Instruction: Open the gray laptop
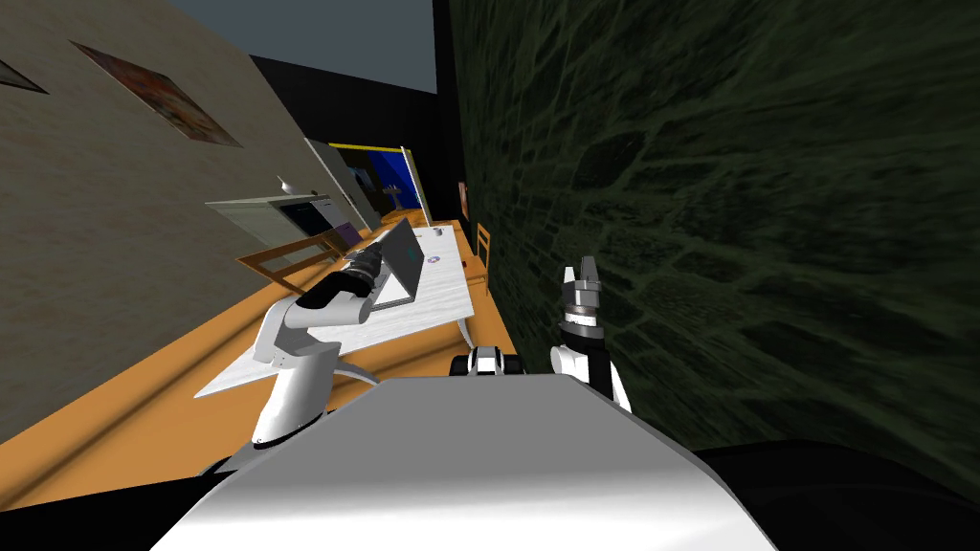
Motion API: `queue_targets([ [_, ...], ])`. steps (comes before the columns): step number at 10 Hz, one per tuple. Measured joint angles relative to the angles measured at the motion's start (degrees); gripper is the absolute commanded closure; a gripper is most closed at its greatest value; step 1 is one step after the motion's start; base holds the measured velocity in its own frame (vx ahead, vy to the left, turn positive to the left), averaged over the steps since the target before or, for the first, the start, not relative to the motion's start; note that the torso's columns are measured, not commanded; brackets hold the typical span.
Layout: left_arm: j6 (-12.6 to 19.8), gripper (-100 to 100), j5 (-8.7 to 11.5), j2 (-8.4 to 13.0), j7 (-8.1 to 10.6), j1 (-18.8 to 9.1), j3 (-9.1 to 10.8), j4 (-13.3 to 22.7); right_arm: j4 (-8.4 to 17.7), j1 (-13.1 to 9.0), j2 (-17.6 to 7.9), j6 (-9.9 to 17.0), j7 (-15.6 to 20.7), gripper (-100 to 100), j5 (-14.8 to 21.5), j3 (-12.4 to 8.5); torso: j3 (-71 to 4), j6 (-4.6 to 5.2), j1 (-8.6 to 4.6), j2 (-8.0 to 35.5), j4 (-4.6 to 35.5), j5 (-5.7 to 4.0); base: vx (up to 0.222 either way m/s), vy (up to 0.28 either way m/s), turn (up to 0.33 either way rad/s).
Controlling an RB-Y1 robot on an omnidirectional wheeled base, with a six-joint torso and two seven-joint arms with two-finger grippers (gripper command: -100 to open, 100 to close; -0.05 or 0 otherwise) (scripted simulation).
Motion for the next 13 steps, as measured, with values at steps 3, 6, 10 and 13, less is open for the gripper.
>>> queue_targets([
  [3,2.61,-100,-0.09,0.59,0.05,-0.92,0.50,-0.05,0.00,0.00,0.00,0.00,0.00,0,0.00,0.00,0.02,0.00,0.01,0.04,0.01,0.01,0.047,-0.004,-0.024],
  [6,3.16,100,0.01,0.85,0.03,-1.03,0.71,-0.39,0.00,0.00,0.00,0.00,0.00,0,0.00,-0.01,0.05,0.02,-0.09,0.10,0.04,-0.01,0.014,0.036,0.016],
  [10,1.29,100,2.66,-2.38,3.79,-2.95,1.86,1.39,0.01,-0.01,-0.01,0.00,0.00,0,0.00,-0.01,0.06,-0.23,0.38,0.03,-0.09,0.29,-0.048,0.115,0.036],
  [13,0.26,100,4.40,-4.83,6.63,-3.93,2.79,2.79,0.00,-0.01,-0.02,0.00,0.00,0,0.00,-0.02,-0.06,-0.02,0.12,-0.09,-0.10,0.11,-0.044,0.116,0.040],
])
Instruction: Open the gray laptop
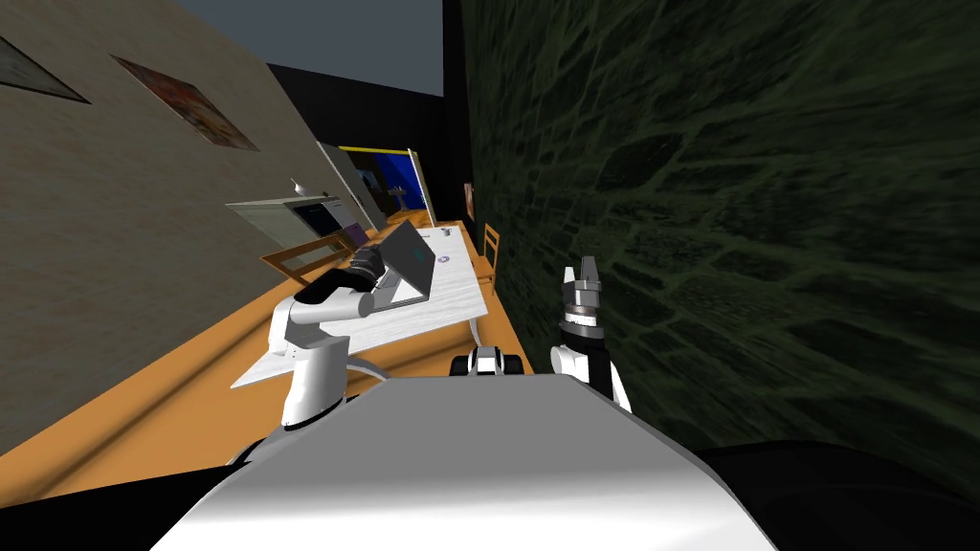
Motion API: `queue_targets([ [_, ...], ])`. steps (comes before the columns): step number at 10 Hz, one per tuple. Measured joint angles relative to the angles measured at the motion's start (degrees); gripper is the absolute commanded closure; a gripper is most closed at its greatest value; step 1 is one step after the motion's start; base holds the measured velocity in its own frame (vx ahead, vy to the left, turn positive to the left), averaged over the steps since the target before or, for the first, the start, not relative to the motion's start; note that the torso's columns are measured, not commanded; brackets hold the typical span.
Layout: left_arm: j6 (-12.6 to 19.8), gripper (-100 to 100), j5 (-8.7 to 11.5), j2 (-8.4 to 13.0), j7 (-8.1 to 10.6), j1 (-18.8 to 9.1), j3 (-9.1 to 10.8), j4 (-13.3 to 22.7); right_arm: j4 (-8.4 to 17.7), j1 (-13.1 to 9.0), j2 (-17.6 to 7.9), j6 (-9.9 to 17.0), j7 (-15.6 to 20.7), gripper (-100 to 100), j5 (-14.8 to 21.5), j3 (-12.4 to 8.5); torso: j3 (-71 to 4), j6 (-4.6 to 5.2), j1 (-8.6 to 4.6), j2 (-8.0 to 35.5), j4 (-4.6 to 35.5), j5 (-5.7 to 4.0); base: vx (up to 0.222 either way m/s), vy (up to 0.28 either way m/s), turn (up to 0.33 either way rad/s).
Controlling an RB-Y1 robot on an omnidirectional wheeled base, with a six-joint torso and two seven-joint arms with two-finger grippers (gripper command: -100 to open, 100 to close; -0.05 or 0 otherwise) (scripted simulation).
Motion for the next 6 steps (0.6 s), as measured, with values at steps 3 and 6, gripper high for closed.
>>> queue_targets([
  [3,-0.64,100,1.14,-1.70,2.02,-0.72,0.59,1.15,0.00,0.00,0.01,0.00,0.00,0,0.00,0.01,0.05,0.10,-0.52,0.07,0.12,-0.23,-0.022,0.083,0.037],
  [6,-3.68,100,2.32,-4.33,3.80,-1.27,0.57,4.12,0.00,0.00,0.01,0.00,0.00,0,0.00,0.01,0.05,0.10,-0.21,0.09,0.11,-0.14,-0.051,0.087,0.025],
])
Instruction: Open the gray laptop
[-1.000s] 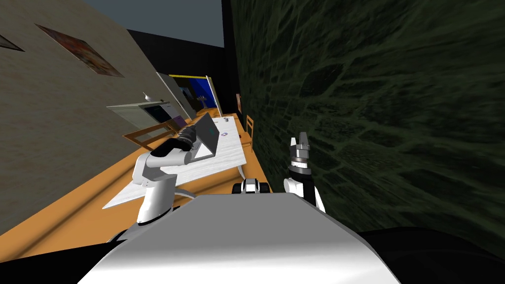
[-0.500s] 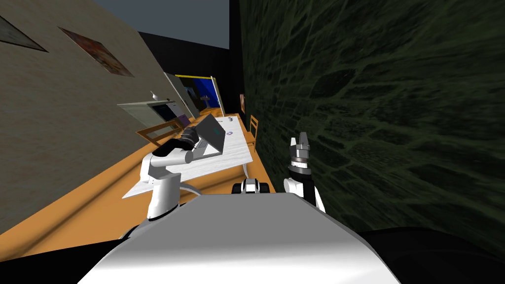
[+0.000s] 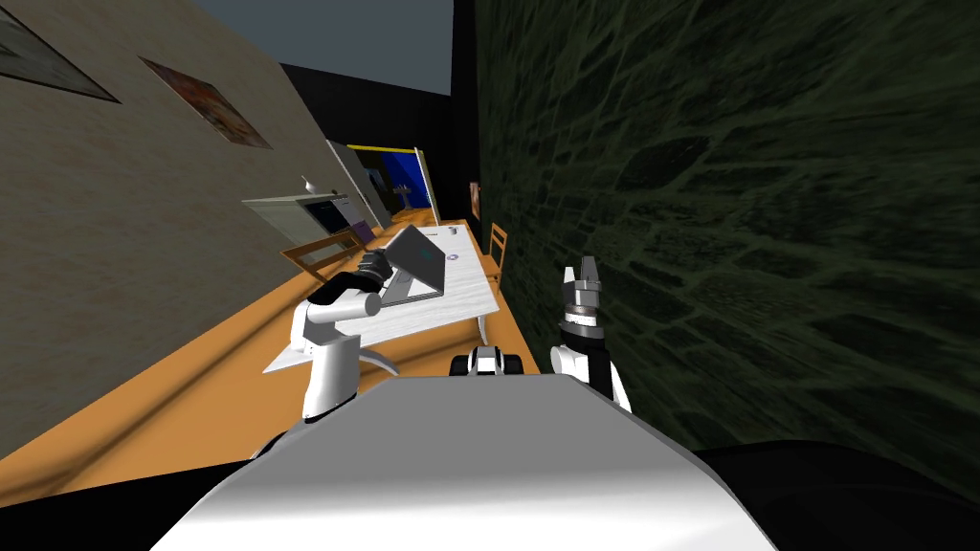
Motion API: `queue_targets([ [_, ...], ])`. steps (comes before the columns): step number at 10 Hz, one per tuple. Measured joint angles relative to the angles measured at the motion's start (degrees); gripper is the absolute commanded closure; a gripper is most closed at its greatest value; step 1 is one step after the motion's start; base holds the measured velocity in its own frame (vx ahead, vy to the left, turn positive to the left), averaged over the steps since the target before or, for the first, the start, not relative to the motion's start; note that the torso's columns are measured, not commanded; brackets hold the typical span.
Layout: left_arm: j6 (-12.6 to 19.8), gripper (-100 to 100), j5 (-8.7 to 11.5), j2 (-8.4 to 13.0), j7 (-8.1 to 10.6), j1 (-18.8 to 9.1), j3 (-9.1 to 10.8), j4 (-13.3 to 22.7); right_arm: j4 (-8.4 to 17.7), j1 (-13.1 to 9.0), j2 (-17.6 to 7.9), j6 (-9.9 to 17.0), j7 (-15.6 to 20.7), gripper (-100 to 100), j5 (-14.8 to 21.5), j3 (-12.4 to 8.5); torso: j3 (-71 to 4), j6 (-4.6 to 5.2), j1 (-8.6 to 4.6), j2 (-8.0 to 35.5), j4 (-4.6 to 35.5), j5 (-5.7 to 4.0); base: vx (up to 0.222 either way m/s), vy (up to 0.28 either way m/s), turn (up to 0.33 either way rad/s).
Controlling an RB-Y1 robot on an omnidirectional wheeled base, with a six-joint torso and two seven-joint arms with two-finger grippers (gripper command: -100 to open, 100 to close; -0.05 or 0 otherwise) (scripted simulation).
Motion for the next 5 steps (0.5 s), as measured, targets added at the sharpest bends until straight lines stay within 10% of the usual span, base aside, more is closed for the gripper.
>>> queue_targets([
  [5,-7.11,100,3.13,-4.54,3.63,-1.26,0.10,7.25,0.00,0.00,0.00,0.00,0.00,0,0.00,0.00,-0.01,-0.07,0.07,-0.03,0.04,-0.01,-0.043,0.100,0.034],
])
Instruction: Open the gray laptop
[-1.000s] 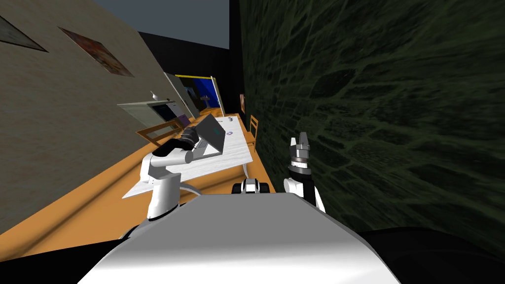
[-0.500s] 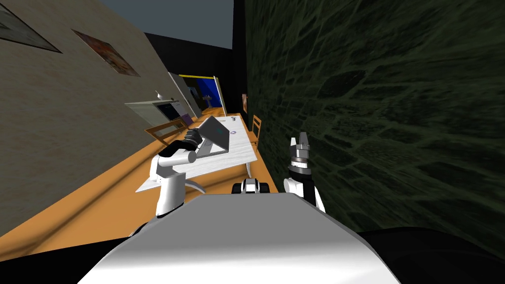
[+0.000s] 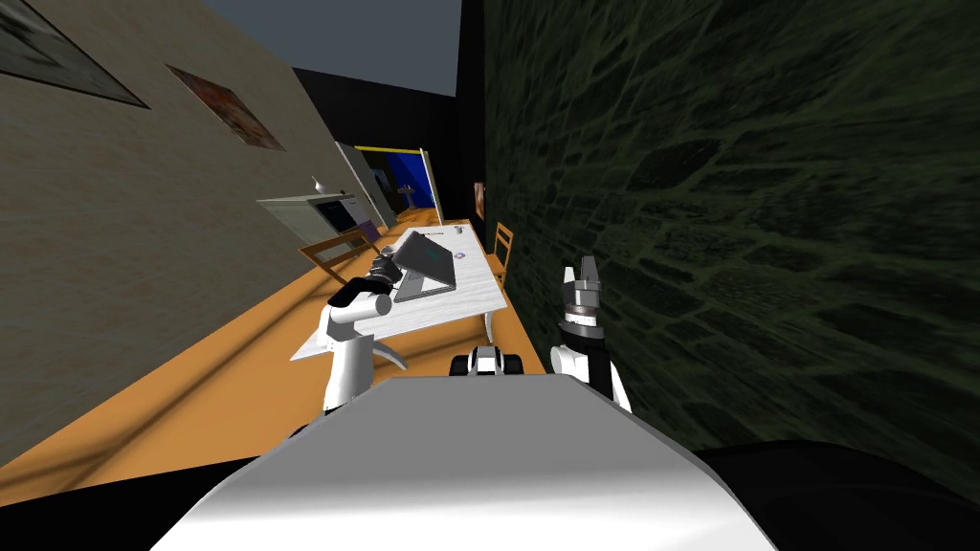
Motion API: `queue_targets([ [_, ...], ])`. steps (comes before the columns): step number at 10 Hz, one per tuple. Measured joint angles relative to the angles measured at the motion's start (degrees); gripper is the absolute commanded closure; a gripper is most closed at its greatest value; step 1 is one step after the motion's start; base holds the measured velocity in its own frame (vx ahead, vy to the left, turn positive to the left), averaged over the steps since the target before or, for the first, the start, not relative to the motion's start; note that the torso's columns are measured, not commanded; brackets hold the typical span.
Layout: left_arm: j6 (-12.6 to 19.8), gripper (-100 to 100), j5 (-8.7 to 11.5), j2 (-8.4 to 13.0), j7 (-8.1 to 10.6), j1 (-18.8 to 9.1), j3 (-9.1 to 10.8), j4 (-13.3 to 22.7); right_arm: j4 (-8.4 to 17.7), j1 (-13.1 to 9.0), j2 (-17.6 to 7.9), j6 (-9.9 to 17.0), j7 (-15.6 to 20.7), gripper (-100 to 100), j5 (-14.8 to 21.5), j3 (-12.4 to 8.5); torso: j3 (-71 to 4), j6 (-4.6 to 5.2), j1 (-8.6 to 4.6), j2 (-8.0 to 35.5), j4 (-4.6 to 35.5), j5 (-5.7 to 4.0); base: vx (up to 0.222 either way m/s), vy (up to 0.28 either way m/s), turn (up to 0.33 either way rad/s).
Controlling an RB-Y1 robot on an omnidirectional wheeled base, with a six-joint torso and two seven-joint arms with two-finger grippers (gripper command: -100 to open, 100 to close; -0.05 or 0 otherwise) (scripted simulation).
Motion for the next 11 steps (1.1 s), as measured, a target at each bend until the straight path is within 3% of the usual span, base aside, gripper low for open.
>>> queue_targets([
  [5,-5.69,100,2.00,-4.02,2.23,-0.01,-0.59,5.05,0.00,0.00,0.00,0.00,0.00,0,0.00,0.00,0.04,0.04,-0.03,0.05,0.00,-0.01,-0.022,0.071,0.009],
  [6,-6.81,-100,2.45,-4.41,2.51,0.20,-0.80,5.73,0.00,0.00,0.01,0.00,0.00,0,0.00,0.01,0.05,-0.02,-0.06,0.08,0.01,-0.01,0.005,0.021,0.001],
  [11,-0.24,-100,3.40,-3.25,3.54,0.27,1.01,-0.22,0.00,0.01,0.01,0.00,0.00,0,0.00,0.01,0.09,0.00,-0.11,0.14,0.05,-0.05,0.034,-0.015,0.004],
])
